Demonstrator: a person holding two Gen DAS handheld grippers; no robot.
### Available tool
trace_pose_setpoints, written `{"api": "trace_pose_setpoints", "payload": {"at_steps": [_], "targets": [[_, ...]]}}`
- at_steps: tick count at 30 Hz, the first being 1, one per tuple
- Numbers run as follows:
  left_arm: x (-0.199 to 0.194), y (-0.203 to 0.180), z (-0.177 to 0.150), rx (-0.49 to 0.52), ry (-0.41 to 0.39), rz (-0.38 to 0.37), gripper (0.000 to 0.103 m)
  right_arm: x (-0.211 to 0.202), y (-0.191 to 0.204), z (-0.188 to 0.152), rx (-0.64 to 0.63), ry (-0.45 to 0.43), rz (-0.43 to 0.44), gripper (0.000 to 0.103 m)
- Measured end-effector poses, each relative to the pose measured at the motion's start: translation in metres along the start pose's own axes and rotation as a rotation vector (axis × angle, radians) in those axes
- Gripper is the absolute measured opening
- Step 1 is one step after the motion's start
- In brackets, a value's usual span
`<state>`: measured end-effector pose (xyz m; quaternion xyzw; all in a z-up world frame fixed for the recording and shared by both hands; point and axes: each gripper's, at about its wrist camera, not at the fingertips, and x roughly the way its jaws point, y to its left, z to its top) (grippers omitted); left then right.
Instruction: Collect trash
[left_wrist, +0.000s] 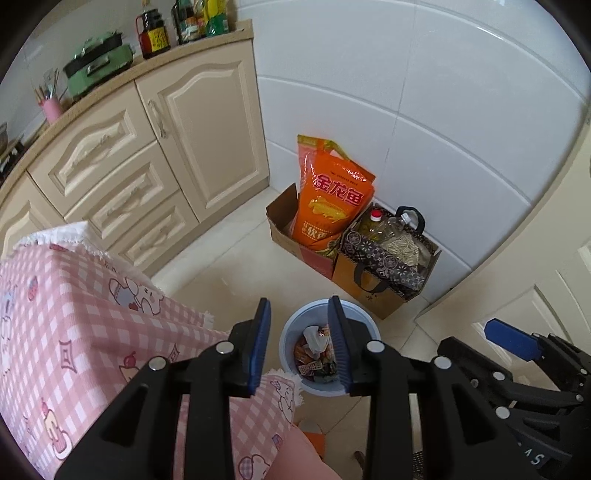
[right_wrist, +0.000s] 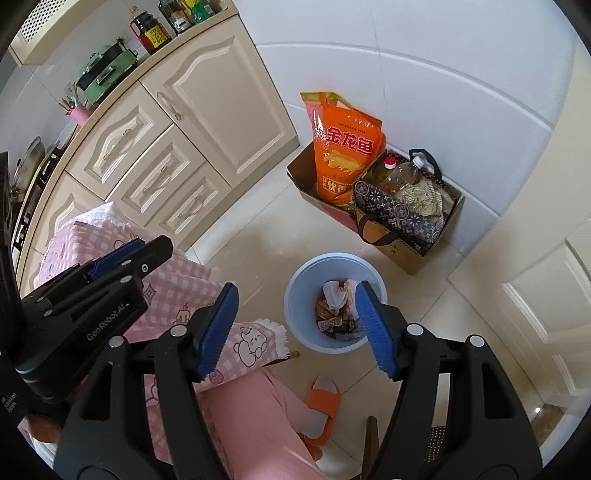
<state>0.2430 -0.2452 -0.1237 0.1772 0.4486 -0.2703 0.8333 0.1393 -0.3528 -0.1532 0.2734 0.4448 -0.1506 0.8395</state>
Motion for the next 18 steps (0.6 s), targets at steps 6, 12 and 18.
{"api": "trace_pose_setpoints", "payload": {"at_steps": [6, 12, 18], "targets": [[-0.026, -0.008, -0.01, 0.016, -0.034, -0.012, 0.032, -0.024, -0.002, -0.01, 0.003, -0.037, 0.009, 0.065], [-0.058, -0.011, -0.027, 0.019, -0.081, -0.016, 0.032, -0.049, -0.002, -0.021, -0.002, -0.093, 0.028, 0.065], [-0.096, -0.01, -0.05, 0.008, -0.15, -0.007, 0.035, -0.075, -0.005, -0.039, 0.007, -0.197, 0.095, 0.065]]}}
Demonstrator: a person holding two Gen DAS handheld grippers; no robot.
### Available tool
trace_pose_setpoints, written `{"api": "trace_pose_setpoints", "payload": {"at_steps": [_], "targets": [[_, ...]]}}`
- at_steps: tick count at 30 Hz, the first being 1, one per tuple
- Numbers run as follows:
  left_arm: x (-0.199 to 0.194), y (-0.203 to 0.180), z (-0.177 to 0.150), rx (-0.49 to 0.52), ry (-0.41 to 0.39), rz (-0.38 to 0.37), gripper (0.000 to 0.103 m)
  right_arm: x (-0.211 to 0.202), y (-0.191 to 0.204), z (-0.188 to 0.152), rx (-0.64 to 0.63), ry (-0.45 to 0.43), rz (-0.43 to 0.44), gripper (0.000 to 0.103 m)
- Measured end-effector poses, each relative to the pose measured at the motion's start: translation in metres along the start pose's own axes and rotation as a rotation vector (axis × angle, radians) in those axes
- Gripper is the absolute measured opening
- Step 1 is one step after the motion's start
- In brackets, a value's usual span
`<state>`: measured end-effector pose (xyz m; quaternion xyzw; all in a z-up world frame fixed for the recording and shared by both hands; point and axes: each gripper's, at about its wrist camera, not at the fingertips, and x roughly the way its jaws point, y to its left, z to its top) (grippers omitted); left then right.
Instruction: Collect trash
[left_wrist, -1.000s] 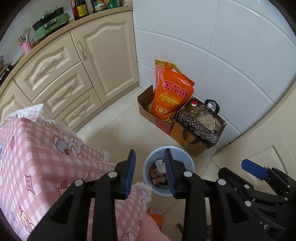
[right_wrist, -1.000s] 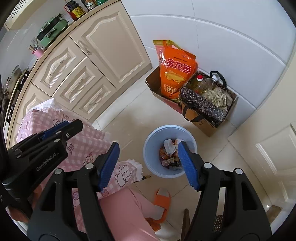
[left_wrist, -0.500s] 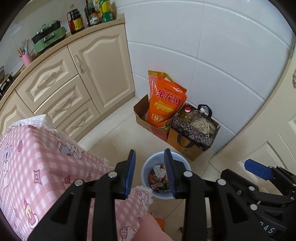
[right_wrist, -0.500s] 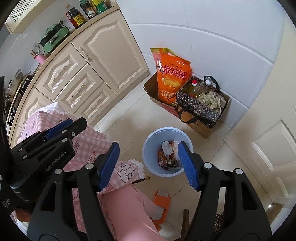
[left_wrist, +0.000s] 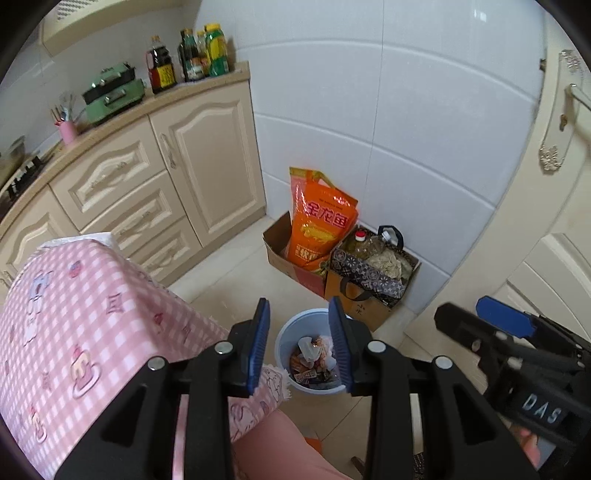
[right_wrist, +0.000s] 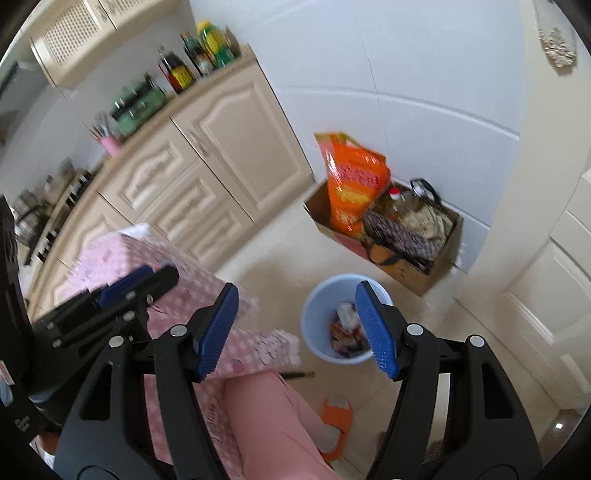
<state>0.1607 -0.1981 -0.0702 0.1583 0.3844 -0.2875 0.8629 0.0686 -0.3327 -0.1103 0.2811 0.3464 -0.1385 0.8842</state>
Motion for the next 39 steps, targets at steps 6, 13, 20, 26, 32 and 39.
{"api": "trace_pose_setpoints", "payload": {"at_steps": [6, 13, 20, 26, 32, 39], "targets": [[-0.034, -0.001, -0.018, -0.008, -0.075, 0.021, 0.042, -0.027, 0.009, -0.013, -0.041, -0.113, 0.049, 0.065], [-0.078, 0.0, -0.044, -0.056, -0.177, 0.06, 0.043, -0.06, 0.018, -0.036, -0.096, -0.236, 0.133, 0.065], [-0.122, 0.011, -0.074, -0.132, -0.278, 0.088, 0.047, -0.095, 0.036, -0.061, -0.216, -0.36, 0.192, 0.065], [-0.162, 0.018, -0.099, -0.196, -0.337, 0.098, 0.056, -0.125, 0.049, -0.083, -0.298, -0.469, 0.218, 0.065], [-0.194, 0.019, -0.114, -0.204, -0.394, 0.115, 0.064, -0.149, 0.06, -0.1, -0.39, -0.553, 0.232, 0.066], [-0.22, 0.022, -0.127, -0.231, -0.431, 0.139, 0.073, -0.16, 0.065, -0.105, -0.408, -0.553, 0.286, 0.066]]}}
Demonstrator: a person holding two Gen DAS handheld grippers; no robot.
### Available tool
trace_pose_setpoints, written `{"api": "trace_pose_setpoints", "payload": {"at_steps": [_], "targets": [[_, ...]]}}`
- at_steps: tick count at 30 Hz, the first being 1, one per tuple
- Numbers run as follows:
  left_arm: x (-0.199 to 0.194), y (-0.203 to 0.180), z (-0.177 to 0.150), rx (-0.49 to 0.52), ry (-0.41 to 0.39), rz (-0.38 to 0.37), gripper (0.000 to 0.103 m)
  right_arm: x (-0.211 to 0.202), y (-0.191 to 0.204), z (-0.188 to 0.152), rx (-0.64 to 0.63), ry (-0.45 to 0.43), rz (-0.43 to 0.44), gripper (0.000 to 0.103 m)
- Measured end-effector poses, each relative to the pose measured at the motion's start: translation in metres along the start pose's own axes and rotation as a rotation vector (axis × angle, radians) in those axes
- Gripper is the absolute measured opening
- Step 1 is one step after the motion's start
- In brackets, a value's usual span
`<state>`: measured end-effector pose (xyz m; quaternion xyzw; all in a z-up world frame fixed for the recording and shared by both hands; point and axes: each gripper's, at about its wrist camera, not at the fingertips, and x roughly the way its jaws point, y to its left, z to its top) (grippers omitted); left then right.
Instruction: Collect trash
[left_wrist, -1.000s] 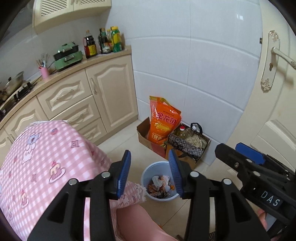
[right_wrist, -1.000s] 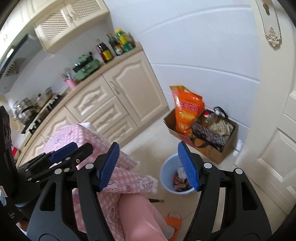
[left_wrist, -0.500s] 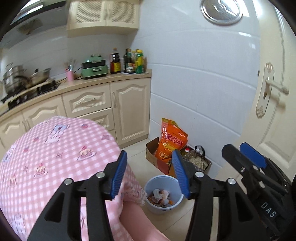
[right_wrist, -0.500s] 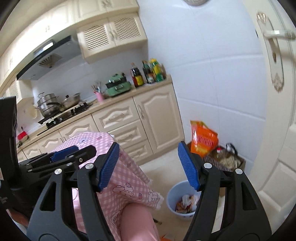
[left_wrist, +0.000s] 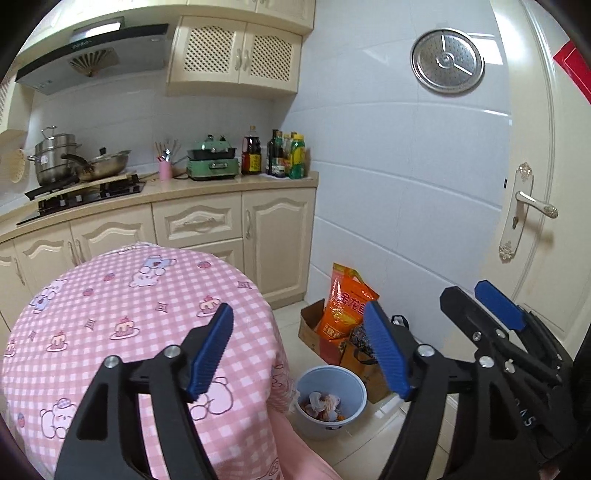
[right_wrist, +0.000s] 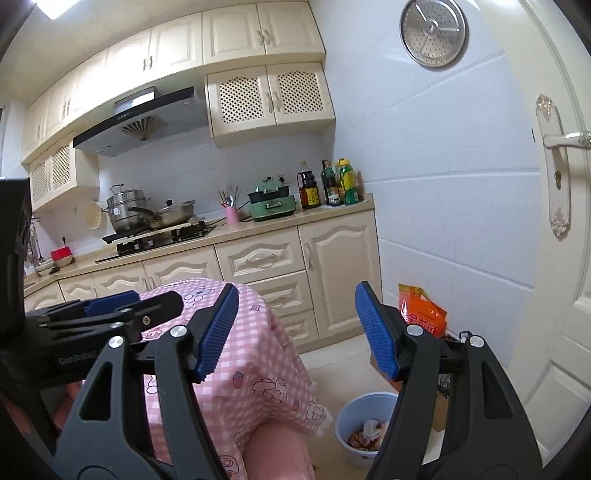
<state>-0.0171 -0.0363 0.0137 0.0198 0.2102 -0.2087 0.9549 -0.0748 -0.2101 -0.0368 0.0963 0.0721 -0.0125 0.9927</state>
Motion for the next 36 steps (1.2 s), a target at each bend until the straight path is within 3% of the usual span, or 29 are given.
{"api": "trace_pose_setpoints", "payload": {"at_steps": [17, 36], "targets": [[-0.02, 0.005, 0.004, -0.008, -0.05, 0.096, 0.082, -0.01, 0.017, 0.009, -0.003, 0.01, 0.013, 0.068], [-0.014, 0.008, -0.002, -0.027, -0.018, 0.099, 0.085, -0.002, 0.011, 0.002, 0.011, 0.07, 0.007, 0.069]]}}
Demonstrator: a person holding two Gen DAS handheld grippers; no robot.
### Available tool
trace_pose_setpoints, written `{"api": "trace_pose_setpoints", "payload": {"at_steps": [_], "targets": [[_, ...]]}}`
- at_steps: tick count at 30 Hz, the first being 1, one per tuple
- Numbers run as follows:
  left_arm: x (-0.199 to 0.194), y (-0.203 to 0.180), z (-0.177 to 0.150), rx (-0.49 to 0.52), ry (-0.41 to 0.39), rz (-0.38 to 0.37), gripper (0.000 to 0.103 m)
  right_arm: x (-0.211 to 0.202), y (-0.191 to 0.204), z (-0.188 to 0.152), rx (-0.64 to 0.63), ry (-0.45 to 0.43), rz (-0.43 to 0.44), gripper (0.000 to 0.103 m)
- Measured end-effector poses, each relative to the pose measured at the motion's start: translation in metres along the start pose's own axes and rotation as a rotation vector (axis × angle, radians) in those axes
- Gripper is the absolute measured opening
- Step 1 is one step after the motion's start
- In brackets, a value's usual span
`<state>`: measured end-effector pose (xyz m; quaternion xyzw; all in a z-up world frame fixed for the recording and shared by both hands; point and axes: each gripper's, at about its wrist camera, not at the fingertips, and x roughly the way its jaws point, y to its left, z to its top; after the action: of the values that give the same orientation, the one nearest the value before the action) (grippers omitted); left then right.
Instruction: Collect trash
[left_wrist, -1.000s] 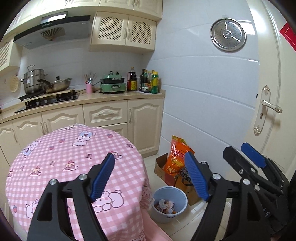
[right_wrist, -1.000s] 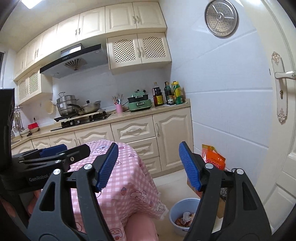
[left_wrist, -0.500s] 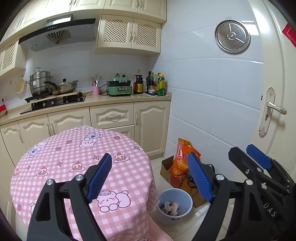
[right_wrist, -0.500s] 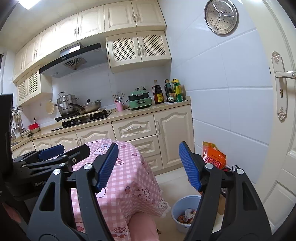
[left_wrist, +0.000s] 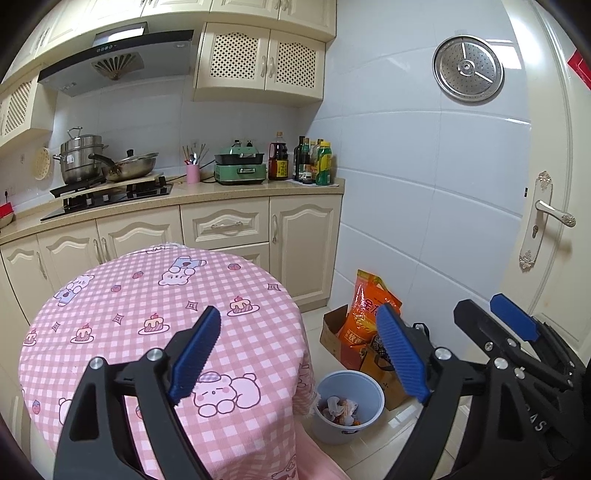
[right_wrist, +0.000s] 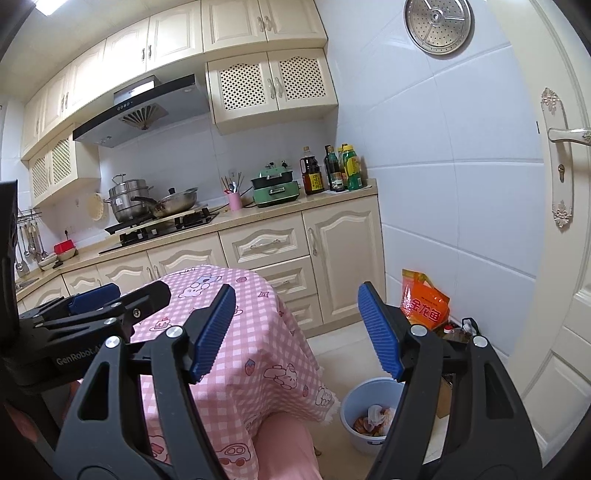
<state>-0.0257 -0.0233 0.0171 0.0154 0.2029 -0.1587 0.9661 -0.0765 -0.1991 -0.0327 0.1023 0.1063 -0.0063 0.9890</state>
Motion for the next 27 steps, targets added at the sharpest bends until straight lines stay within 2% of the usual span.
{"api": "trace_pose_setpoints", "payload": {"at_steps": [27], "targets": [[0.0016, -0.0001, -0.0036, 0.004, 0.019, 0.019, 0.085, 0.0049, 0.0021, -0.0003, -0.003, 0.026, -0.023, 0.07]]}}
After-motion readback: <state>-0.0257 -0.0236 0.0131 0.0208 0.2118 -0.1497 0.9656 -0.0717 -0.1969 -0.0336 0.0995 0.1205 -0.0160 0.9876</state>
